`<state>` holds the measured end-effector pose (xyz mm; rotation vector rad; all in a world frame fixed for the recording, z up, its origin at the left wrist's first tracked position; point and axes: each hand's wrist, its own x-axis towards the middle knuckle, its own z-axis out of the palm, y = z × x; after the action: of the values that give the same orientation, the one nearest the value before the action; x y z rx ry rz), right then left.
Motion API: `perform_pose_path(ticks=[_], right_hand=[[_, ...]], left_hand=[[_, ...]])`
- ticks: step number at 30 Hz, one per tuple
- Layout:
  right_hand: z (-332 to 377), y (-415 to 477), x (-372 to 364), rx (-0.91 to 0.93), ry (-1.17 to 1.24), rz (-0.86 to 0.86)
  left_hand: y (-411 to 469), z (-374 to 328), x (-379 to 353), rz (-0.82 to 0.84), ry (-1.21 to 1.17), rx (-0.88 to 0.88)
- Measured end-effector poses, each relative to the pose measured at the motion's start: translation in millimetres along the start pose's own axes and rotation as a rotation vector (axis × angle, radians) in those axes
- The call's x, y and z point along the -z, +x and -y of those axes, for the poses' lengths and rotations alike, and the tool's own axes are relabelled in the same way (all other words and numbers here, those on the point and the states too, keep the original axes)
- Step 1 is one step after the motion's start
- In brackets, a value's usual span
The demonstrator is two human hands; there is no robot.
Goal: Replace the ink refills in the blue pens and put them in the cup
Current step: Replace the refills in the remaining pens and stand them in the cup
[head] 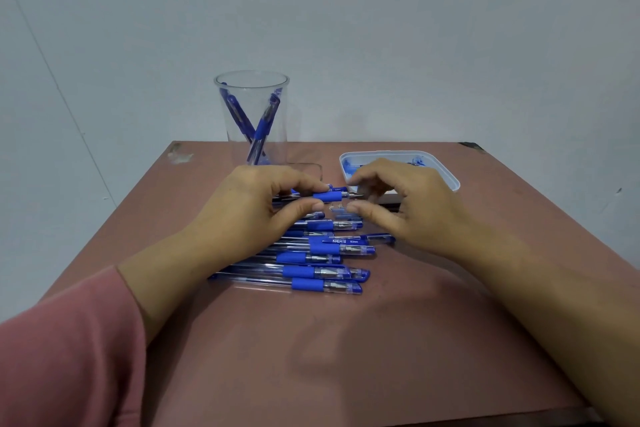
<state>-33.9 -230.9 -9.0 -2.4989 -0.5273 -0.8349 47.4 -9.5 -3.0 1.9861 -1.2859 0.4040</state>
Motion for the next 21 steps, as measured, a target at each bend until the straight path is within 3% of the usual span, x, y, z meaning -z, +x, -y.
perform_pose_path(ticks=[6, 9, 15, 21], right_hand=[[-0.8, 0.2, -3.3, -0.016, -0.054, 0.015], [2.2, -1.6, -1.6, -0.074, 0.058, 0.053], [1.9, -1.6, -2.4, 0.006, -0.035, -0.002], [4.9, -2.3, 2.4, -0.034, 0.069, 0.006]], left_hand=[[-0.1, -1.2, -1.1, 0.009, -0.016, 0.012], [-0.4, -0.9, -2.0, 0.007, -0.021, 0.017], [-0.5, -2.4, -3.6, -0.010, -0.033, 0.023], [-0.8, -0.8, -3.7, -0.038, -0.020, 0.041]])
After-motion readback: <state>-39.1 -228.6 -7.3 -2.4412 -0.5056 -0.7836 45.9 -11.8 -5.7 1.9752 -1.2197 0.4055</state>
